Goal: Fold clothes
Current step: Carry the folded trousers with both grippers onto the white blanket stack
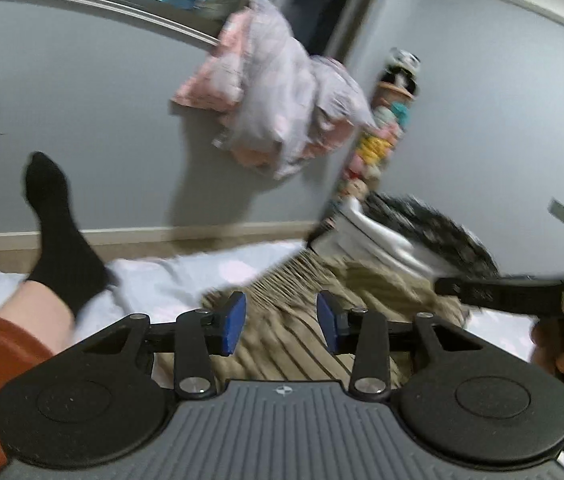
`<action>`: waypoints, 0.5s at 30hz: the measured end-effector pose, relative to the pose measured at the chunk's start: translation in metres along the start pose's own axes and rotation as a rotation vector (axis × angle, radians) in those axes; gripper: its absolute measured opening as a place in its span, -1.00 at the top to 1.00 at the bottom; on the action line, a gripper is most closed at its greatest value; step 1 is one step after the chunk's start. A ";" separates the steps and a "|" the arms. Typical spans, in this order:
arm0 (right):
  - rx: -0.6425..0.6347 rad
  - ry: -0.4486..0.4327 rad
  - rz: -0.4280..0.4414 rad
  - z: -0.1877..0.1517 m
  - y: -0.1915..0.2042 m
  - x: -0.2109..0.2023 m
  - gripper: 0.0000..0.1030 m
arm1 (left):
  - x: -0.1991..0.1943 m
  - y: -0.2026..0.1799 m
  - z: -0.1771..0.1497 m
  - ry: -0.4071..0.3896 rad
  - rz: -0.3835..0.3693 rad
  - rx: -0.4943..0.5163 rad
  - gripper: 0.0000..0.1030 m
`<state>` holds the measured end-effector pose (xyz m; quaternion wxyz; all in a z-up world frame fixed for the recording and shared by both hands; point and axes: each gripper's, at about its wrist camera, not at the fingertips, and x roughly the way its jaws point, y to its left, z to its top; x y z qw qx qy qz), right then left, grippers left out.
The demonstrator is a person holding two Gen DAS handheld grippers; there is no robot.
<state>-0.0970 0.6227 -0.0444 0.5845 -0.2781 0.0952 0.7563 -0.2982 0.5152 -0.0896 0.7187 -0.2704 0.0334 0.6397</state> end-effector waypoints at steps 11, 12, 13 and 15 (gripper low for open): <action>0.154 0.053 0.033 -0.039 -0.031 0.065 0.89 | 0.045 -0.015 -0.029 0.165 0.103 0.112 0.21; 0.172 0.058 0.035 -0.043 -0.034 0.072 0.89 | 0.048 -0.016 -0.030 0.172 0.114 0.123 0.21; 0.190 0.063 0.037 -0.047 -0.037 0.078 0.89 | 0.050 -0.017 -0.032 0.180 0.124 0.135 0.21; 0.226 0.074 0.042 -0.055 -0.042 0.092 0.89 | 0.055 -0.018 -0.036 0.199 0.143 0.161 0.21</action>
